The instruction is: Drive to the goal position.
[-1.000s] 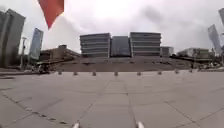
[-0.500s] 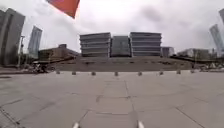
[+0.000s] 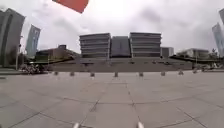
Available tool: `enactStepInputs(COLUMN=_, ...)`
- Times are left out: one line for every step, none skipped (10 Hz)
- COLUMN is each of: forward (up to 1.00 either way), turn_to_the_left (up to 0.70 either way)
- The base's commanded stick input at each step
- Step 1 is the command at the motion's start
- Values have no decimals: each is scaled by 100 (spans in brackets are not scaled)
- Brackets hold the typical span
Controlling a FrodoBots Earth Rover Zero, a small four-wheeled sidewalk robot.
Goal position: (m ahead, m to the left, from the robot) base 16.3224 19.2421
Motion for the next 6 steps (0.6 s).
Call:
enactStepInputs(forward=70, turn_to_the_left=1)
enactStepInputs(forward=70, turn_to_the_left=1)
enactStepInputs(forward=70, turn_to_the_left=1)
enactStepInputs(forward=70, turn_to_the_left=1)
enactStepInputs(forward=70, turn_to_the_left=1)
enactStepInputs(forward=70, turn_to_the_left=1)
